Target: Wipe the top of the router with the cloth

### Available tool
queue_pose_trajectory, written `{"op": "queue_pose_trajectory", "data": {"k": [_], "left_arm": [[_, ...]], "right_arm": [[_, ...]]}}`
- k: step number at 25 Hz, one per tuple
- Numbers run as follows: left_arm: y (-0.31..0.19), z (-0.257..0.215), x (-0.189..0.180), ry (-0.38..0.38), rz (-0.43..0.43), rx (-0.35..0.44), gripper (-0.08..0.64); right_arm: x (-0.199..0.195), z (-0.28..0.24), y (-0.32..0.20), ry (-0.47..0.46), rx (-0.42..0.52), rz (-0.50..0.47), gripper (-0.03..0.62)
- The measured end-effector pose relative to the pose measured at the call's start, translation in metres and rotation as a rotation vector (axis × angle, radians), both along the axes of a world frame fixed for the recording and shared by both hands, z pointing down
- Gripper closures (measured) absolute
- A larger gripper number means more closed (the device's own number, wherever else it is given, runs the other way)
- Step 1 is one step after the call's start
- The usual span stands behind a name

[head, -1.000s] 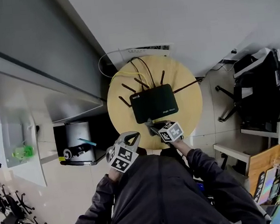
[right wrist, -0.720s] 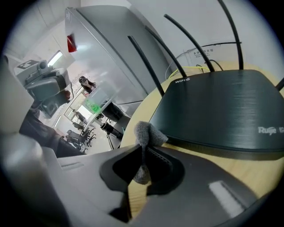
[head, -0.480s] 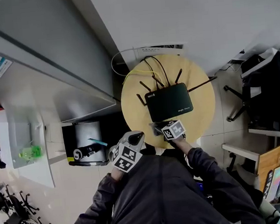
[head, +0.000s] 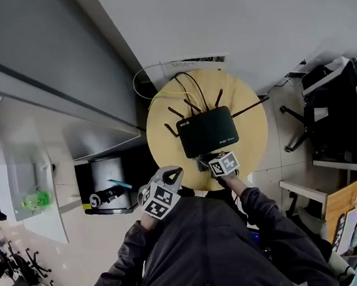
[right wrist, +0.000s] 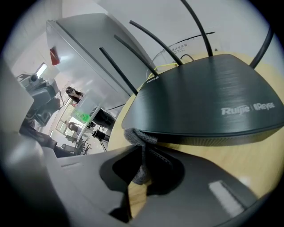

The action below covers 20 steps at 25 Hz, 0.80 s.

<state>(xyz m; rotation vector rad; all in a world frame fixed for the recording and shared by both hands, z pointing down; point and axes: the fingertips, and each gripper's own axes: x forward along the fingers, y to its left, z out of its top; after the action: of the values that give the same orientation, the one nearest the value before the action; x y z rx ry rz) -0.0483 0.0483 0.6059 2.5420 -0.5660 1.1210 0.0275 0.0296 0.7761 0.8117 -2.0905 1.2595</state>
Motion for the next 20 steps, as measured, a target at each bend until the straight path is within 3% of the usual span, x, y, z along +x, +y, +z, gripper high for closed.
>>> {"op": "queue_pose_trajectory", "data": {"k": [20], "left_arm": [[-0.004, -0.002, 0.097, 0.016, -0.058, 0.002, 0.558]], "right_arm": [[0.129, 0.004, -0.01, 0.045, -0.01, -0.004, 0.565]]}}
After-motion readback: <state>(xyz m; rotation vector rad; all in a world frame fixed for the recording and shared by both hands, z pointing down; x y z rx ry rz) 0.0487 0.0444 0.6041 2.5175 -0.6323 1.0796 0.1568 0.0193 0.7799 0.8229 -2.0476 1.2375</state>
